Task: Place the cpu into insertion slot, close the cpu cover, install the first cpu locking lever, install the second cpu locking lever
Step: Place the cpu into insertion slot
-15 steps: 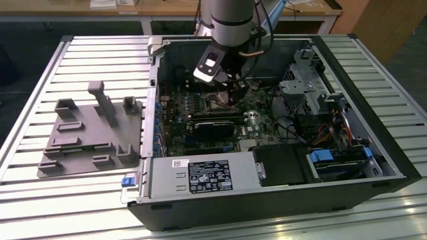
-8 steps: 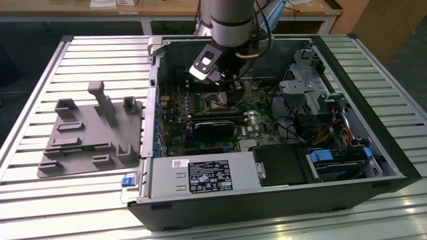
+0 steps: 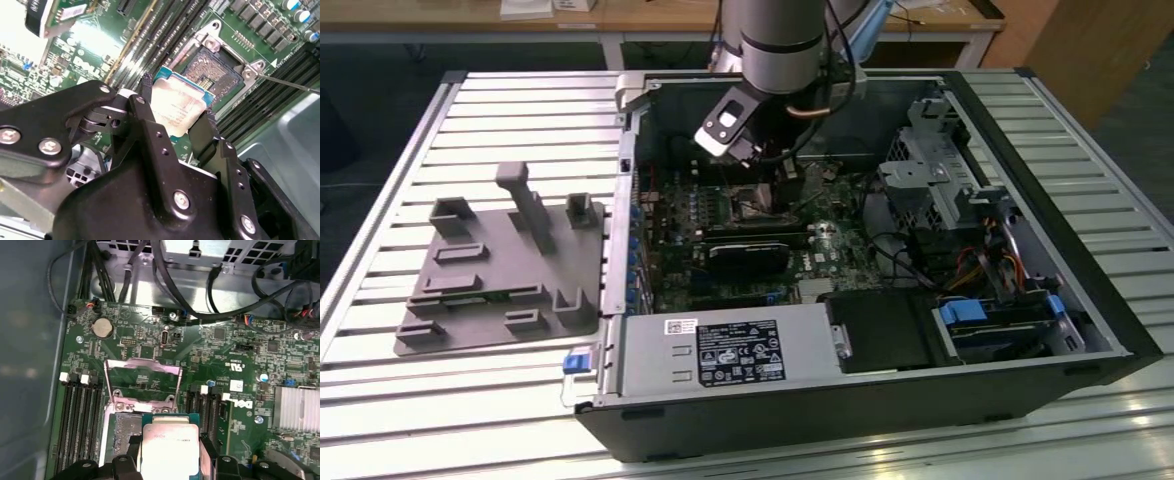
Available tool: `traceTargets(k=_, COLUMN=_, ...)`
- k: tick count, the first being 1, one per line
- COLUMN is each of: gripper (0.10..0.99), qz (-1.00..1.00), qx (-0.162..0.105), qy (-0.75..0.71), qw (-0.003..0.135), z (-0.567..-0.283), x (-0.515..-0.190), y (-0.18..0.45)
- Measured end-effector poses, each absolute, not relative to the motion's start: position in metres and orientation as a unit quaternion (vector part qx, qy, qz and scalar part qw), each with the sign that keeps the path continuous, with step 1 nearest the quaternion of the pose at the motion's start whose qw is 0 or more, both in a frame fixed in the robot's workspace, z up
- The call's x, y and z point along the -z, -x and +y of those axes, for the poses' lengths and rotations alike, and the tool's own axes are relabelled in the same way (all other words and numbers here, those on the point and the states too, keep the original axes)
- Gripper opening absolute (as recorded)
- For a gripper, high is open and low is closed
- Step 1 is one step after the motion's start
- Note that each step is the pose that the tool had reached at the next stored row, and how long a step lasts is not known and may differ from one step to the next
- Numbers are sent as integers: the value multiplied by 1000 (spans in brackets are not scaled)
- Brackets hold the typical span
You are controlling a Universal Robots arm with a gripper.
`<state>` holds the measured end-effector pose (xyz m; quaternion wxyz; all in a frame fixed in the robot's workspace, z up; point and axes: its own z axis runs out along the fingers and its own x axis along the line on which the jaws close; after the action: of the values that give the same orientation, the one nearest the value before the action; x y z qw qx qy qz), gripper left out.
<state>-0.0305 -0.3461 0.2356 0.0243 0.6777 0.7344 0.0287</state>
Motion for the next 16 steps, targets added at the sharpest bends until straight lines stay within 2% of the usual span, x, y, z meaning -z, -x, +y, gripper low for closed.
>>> traceTargets(k=16, gripper=541, qz=722, qx=-28, qy=-691, qw=25, z=-331, x=-228, y=36)
